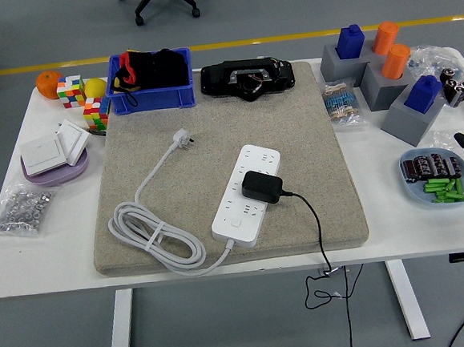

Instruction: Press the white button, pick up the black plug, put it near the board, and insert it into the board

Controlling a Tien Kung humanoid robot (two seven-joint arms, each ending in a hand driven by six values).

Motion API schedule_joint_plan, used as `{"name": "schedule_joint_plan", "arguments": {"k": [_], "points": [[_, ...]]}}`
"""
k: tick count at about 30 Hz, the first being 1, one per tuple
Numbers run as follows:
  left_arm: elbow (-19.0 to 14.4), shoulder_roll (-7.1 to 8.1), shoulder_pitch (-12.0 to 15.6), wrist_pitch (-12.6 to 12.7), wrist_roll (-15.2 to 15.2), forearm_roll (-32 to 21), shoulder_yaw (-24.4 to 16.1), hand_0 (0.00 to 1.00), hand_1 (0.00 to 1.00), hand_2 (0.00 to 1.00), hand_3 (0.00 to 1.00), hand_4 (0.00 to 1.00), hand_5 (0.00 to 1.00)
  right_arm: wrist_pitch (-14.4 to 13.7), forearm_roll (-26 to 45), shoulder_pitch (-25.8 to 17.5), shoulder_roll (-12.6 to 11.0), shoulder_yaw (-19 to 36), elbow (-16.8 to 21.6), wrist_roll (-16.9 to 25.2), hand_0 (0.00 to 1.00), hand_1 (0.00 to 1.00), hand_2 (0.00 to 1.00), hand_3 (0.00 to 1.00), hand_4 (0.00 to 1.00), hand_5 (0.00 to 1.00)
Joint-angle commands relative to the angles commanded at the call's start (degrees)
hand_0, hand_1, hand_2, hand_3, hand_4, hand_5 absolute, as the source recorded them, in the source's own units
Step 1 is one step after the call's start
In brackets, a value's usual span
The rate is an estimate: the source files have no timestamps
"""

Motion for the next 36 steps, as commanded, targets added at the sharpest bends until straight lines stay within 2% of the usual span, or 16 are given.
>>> {"name": "schedule_joint_plan", "arguments": {"k": [36], "points": [[0.0, -0.60, -0.9, 0.0, -0.1, -0.5, 0.0, 0.707, 0.665, 0.584, 0.678, 0.662, 0.269, 0.1, 2.1, -1.0, 2.0, 1.8, 2.2, -0.2, 0.886, 0.777, 0.759, 0.757, 0.939, 0.573]]}}
